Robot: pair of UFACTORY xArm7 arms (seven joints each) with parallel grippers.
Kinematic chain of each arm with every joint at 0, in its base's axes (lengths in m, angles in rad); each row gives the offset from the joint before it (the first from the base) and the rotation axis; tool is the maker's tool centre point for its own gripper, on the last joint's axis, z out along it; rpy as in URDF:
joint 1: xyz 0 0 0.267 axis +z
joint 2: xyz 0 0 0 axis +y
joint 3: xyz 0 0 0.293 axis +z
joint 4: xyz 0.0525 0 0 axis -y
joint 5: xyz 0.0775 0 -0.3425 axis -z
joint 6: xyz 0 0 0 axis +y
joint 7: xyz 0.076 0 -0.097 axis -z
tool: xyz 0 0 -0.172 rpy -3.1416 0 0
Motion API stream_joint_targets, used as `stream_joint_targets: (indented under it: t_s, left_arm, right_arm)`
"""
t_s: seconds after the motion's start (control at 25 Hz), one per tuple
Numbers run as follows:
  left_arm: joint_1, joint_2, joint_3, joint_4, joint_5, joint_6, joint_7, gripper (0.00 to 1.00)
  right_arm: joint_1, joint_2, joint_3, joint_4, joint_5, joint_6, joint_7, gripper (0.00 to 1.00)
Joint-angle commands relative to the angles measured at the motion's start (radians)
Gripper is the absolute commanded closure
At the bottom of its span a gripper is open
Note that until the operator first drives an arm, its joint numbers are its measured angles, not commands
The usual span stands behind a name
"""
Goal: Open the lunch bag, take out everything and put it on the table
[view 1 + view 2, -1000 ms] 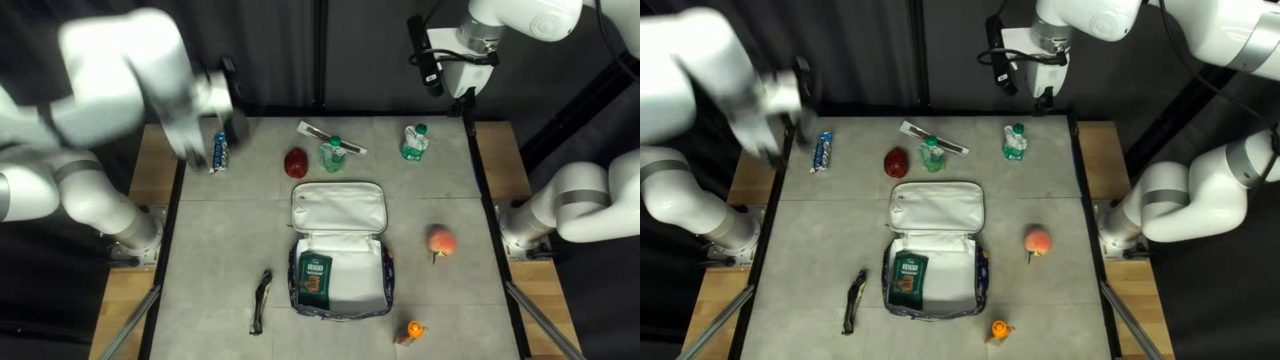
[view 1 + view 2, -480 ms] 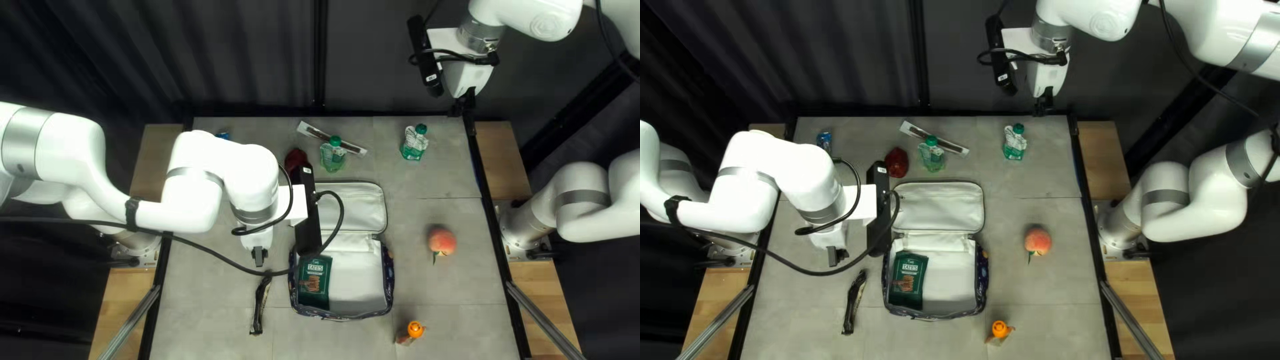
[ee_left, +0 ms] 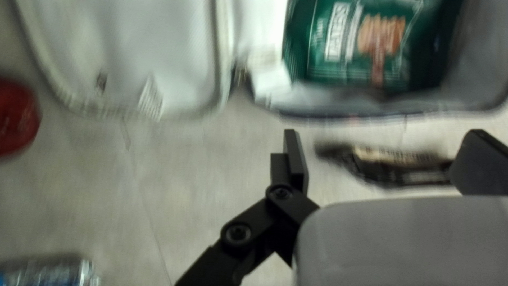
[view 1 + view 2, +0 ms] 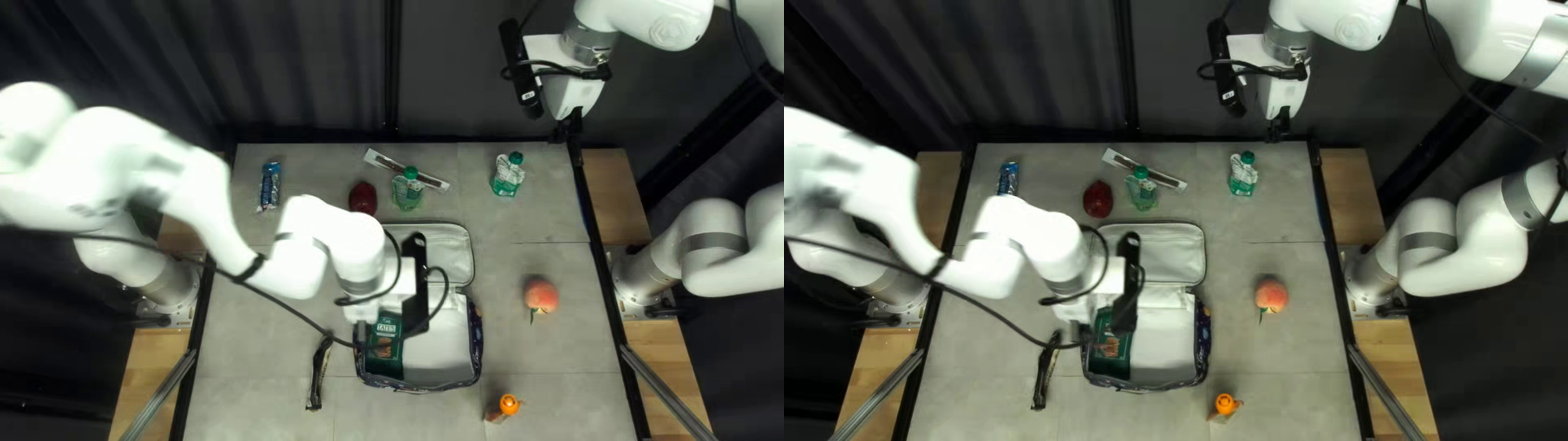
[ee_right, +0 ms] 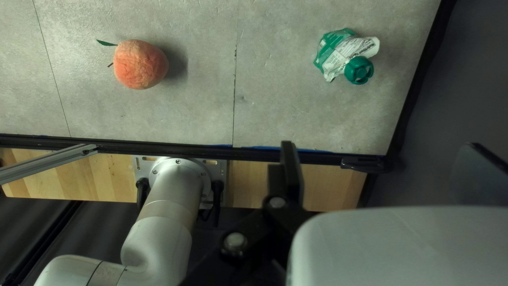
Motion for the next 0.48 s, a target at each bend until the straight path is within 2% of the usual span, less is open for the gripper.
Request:
stream_joint_targets:
  t_s: [0.04, 0.48]
  left_arm:
    - [-0.071, 0.104, 0.038, 0.046, 0.088, -0.053, -0.017, 0.0]
    - [-0.158, 0.125, 0.057, 0.036, 0.252, -0.024, 0.039, 0.0]
  right_arm:
    - [0.0, 0.0, 0.0, 0.0, 0.0, 0.0, 0.0, 0.0]
    - [0.0, 0.0, 0.0, 0.0, 0.0, 0.0, 0.0, 0.0]
